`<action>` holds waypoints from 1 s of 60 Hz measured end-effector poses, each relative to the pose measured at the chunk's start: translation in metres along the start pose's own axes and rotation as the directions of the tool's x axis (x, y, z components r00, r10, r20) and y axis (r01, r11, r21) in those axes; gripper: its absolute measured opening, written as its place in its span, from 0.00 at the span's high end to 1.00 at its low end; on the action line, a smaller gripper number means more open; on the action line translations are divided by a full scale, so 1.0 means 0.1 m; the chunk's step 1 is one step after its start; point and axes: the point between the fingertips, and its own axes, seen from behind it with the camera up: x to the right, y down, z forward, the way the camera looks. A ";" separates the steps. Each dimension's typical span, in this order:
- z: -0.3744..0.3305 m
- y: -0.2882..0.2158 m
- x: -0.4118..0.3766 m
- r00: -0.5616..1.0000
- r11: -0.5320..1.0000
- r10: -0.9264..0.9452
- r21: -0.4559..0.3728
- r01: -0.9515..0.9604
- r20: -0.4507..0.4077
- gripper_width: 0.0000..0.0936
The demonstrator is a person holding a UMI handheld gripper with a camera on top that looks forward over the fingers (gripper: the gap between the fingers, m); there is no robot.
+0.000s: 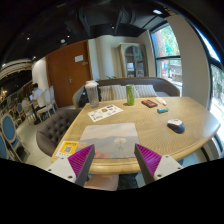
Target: Arrange mouse
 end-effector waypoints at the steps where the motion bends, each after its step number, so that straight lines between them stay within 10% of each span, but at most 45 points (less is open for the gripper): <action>1: 0.00 0.01 0.00 1.000 1.000 -0.004 -0.002 0.004 0.003 0.11; 23: 0.11 0.10 0.50 0.999 1.000 -0.009 0.012 0.010 -0.050 0.12; 39: 0.41 0.07 2.36 0.937 0.999 0.036 0.017 -0.032 -0.348 0.12; 60: 1.18 0.03 3.17 0.938 0.997 -0.034 -0.077 0.008 -0.345 0.13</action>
